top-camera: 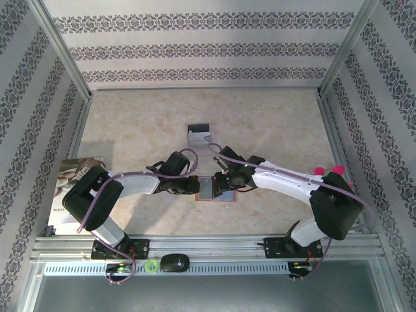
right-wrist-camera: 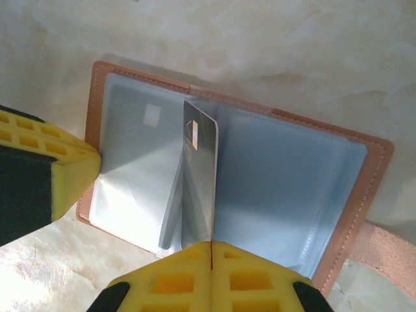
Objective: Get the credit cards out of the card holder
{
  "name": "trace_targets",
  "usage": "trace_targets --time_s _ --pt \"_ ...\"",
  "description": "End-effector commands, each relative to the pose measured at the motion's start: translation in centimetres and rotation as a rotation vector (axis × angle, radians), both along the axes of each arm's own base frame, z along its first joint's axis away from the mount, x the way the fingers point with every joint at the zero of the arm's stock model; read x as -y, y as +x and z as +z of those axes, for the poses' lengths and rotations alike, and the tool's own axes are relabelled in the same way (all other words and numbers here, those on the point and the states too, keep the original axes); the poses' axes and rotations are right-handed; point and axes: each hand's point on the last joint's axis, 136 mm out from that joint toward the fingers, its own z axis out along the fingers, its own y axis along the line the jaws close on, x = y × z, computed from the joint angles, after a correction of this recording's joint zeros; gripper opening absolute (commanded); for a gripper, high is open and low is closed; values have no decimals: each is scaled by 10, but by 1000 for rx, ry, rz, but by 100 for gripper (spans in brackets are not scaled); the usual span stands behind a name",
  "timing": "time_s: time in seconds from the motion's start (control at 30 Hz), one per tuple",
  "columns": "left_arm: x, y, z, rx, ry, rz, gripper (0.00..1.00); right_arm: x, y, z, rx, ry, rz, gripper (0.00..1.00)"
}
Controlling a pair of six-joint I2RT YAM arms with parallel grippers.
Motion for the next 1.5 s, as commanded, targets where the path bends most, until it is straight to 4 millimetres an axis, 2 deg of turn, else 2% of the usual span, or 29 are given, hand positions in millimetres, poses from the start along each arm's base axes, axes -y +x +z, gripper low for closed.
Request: trace_targets --time_s 0.0,0.4,0.53,0.63,0.77,0.93,1.03,1.2,1.47 --pt "-7 -16 -16 -46 59 -22 0 -8 0 -1 -3 14 17 9" --pt "-7 -16 -17 -50 59 -21 0 -15 0 -8 -21 42 20 18" --pt "-7 -17 -18 -54 59 -23 0 -13 2 -10 -33 47 11 26" --pt "-7 -16 -16 -47 60 -24 0 -9 3 -15 -65 71 27 28" --pt "-9 -13 -2 -12 67 -27 0 -4 5 -16 -61 54 48 28" --pt "-12 -8 24 52 50 -1 14 4 11 -11 -33 75 25 29" --pt "-11 -8 37 68 26 8 17 6 14 -6 -16 94 20 28" --pt "6 -6 56 98 -31 -28 20 9 14 -3 -2 126 9 28" --pt "46 1 62 102 -99 -95 16 20 9 -1 8 158 -14 26"
